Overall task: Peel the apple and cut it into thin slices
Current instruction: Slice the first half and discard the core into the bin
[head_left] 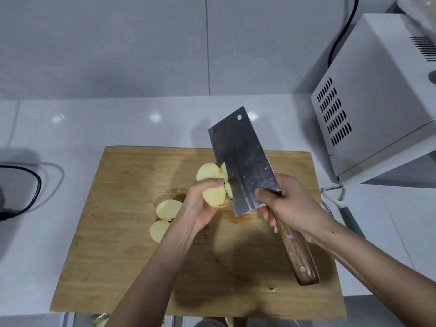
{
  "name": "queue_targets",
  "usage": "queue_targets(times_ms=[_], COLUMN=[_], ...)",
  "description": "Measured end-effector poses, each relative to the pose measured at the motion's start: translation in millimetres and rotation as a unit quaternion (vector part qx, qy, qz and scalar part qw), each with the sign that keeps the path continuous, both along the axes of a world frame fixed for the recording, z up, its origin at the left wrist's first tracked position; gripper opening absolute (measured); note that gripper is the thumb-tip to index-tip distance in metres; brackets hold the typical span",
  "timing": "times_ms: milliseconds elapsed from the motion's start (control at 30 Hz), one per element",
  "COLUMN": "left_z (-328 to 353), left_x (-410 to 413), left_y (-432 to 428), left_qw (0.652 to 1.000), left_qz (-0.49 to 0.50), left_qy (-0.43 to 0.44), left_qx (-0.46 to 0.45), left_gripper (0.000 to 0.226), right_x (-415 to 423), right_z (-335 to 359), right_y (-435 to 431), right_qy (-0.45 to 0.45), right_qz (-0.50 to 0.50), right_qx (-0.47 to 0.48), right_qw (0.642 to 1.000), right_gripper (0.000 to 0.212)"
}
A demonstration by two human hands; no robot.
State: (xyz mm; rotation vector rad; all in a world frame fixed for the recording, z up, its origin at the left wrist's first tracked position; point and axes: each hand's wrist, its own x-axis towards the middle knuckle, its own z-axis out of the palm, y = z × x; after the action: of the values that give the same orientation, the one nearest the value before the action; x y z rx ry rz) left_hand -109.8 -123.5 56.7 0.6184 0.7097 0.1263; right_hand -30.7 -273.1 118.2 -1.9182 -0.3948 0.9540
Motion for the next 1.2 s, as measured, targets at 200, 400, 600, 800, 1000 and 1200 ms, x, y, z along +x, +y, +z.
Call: queue_targets(times_ms=[200,400,600,800,1000,1200], left_z=[1.0,0.3,0.0,14.4,29.2,26.6], left_x=[1.8,-3.7,-16.7,-53.7,-139.5,-245.6], left_y=[-19.6,-14.7,-2.2,7.8,19.1,12.7], left_qw=[0.992,0.995,0.999,0.986,0.960,0.947], left_qz=[0.113,0.080,-0.023,-0.077,-0.049,0.003], left_qy=[-0.023,-0.044,0.017,0.039,0.127,0.240], left_qx=[-0.054,-0.040,0.024,0.140,0.244,0.212], left_gripper=[0.028,0.034,0.036,0.047,0.055,0.068], right_x=[-17.2,-9.6,-1.8,-21.2,-71.1,-150.3], right_z=[-9.4,-2.8,9.5,21.4,19.7,1.9], right_y=[5.9,0.5,-6.3,-4.5,18.8,34.8], right_qy=[-0.019,0.000,0.041,0.063,0.090,0.112], right_qz=[-0.034,-0.017,0.010,0.034,0.131,0.236], right_qx=[0.025,0.026,0.002,0.010,0.024,0.003], right_qw=[0.999,1.000,0.999,0.997,0.987,0.965], right_gripper=[0.010,0.005,0.018,0.012,0.008,0.019])
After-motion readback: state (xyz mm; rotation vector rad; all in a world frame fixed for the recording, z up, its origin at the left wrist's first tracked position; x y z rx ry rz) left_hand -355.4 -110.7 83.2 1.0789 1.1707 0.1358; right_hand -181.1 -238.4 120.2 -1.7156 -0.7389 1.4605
